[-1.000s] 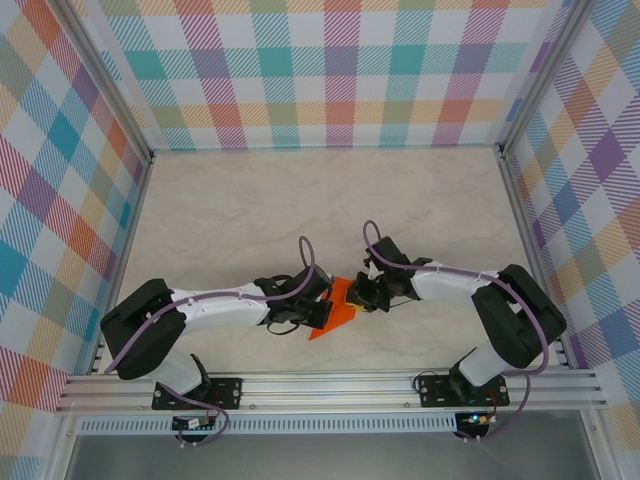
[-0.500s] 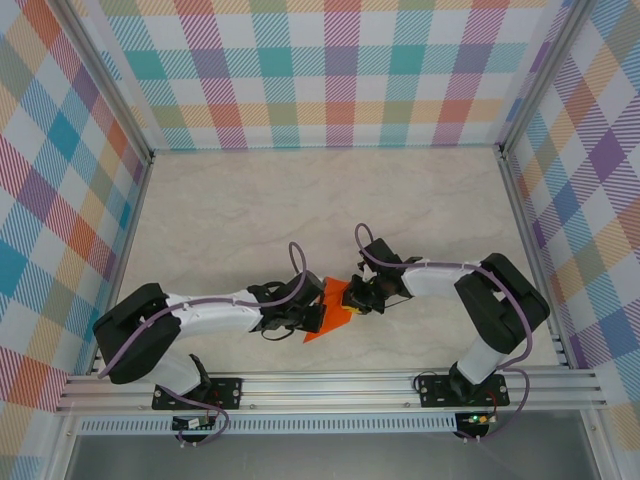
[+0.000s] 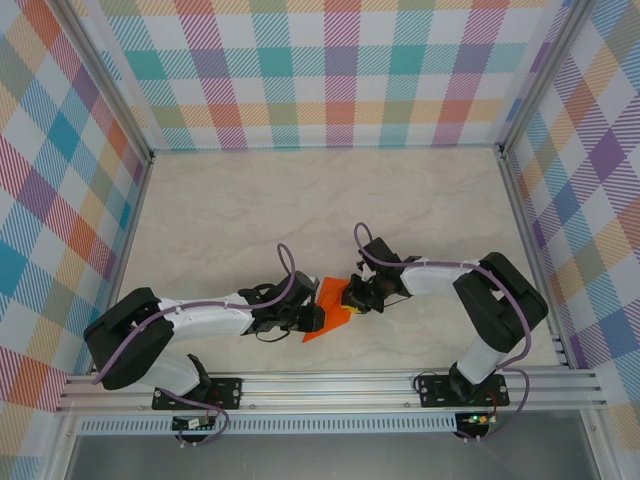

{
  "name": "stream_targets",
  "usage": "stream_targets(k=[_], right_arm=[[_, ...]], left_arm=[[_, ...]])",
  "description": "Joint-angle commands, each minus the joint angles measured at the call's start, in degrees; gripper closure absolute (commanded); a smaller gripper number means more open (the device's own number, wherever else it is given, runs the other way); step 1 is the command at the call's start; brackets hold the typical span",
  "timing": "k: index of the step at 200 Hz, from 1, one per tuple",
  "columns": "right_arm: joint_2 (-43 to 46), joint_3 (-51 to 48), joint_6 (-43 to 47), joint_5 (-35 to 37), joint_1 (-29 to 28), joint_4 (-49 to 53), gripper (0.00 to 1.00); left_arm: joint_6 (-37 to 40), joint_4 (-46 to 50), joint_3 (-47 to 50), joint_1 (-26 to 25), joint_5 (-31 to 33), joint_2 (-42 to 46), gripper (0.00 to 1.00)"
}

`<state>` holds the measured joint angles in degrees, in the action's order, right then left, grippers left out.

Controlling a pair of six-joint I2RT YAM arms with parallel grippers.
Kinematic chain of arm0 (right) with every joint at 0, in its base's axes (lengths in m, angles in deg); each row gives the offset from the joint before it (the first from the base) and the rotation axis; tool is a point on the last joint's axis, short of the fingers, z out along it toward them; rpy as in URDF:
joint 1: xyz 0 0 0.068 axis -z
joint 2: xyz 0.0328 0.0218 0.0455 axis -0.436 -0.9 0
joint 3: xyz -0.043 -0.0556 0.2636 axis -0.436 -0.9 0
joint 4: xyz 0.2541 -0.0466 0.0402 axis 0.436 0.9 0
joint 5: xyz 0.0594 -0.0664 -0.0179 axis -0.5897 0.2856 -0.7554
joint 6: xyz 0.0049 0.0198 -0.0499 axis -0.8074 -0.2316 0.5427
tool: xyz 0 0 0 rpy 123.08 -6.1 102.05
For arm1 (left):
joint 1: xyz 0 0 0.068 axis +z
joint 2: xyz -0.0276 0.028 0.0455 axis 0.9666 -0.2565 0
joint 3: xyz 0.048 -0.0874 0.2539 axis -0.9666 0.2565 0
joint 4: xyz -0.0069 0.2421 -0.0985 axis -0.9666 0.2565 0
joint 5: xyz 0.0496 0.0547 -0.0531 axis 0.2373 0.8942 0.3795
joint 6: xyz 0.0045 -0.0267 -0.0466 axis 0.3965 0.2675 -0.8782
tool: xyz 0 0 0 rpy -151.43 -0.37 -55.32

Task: Fold a paper plane with a square sheet of paper (pick it up from the middle)
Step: Fourth fold the wing at the center of the table.

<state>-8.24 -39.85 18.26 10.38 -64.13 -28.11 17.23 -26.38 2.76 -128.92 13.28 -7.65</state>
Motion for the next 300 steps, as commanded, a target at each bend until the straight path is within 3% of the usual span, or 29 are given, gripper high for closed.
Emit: stream_targets(k=[1, 71, 166, 215, 259, 300], right_arm=[[-1.46, 1.18, 1.16, 0.5, -0.48, 0.64, 0.87], [-1.81, 1.85, 1.29, 0.26, -0.57, 1.04, 0.87], [-2.08, 1.96, 1.31, 0.19, -0.65, 1.15, 0.86], [-2.18, 1.63, 1.24, 0.54, -0.62, 1.41, 0.86], [-1.99, 1.62, 1.33, 0.76, -0.65, 1.92, 0.86], [-2.07, 1.7, 1.4, 0.72, -0.65, 2.13, 0.85]], left_arm=[[1.32, 2.14, 0.62, 0.35, -0.22, 2.53, 0.64], [3.02, 4.91, 0.55, -1.15, 0.81, 2.67, 0.61], [4.06, 5.98, -0.52, -5.04, 9.65, 1.13, 0.56], [4.68, 5.46, -1.39, -5.97, 9.35, -1.05, 0.6], [4.47, 5.26, -1.64, -6.95, 10.25, -0.3, 0.69], [4.52, 6.67, -2.09, -7.18, 11.64, 1.33, 0.68]])
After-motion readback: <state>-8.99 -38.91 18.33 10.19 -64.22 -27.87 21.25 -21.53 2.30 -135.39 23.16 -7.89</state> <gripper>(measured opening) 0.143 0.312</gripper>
